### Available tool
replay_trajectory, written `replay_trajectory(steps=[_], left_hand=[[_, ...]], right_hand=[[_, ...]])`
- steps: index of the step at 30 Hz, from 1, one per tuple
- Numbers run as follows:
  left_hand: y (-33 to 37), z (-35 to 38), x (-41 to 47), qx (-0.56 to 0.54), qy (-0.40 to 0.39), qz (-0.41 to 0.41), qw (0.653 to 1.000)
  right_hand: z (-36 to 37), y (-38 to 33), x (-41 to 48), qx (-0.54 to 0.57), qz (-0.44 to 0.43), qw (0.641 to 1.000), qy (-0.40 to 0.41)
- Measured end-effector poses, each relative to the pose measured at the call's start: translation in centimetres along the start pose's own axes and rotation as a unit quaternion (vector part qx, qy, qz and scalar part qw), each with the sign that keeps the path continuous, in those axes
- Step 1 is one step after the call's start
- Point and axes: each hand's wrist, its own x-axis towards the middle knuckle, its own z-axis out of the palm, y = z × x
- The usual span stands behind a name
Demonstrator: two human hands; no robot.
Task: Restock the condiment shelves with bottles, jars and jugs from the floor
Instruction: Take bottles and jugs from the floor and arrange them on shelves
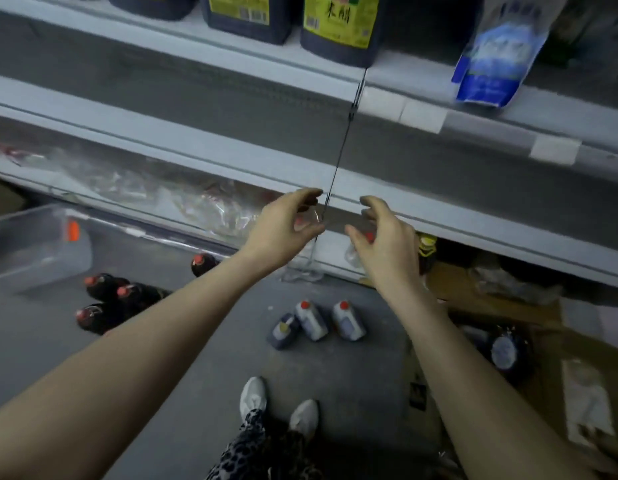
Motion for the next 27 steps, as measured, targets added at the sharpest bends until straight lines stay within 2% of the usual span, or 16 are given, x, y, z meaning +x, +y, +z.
replay_trajectory(steps=[16, 22, 27], left_hand=[[-20.3, 14.1, -4.9, 0.050, -0.167, -0.133, 0.976], [-26.9, 20.3, -5.2, 0.064, -0.208, -0.160, 0.963], [-33.1, 25.9, -4.4, 0.073, -0.222, -0.179, 0.956]], right_hand=[[18.0, 14.4, -6.3, -0.014, 0.160, 0.971, -0.175], [25.1, 20.3, -7.5, -0.001, 0.216, 0.958, -0.191], [31.6, 25.8, -7.6, 0.007, 0.228, 0.953, -0.198]])
